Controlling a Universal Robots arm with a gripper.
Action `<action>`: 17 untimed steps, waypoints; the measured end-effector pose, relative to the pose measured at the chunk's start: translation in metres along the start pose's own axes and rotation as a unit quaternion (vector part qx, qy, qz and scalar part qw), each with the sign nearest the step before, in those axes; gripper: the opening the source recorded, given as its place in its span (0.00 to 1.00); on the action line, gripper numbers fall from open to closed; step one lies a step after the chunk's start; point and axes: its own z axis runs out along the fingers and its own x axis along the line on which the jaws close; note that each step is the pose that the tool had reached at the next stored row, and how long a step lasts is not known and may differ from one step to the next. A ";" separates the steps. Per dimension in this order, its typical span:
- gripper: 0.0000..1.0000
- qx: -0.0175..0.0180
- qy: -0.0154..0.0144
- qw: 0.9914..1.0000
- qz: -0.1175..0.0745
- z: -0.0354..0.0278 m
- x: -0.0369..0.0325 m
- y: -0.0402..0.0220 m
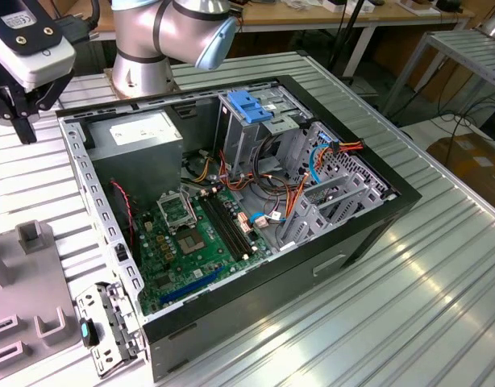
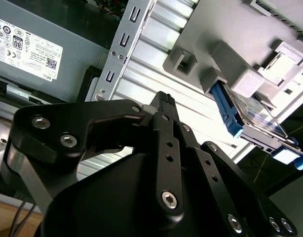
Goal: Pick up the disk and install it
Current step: 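Reach for the disk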
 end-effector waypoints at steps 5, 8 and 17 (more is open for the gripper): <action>0.11 0.000 0.000 1.000 0.000 0.0000 0.0031 -0.0002; 0.11 0.000 0.001 1.000 0.000 0.0000 0.0047 -0.0004; 0.11 0.000 0.001 1.000 0.000 0.0000 0.0107 -0.0008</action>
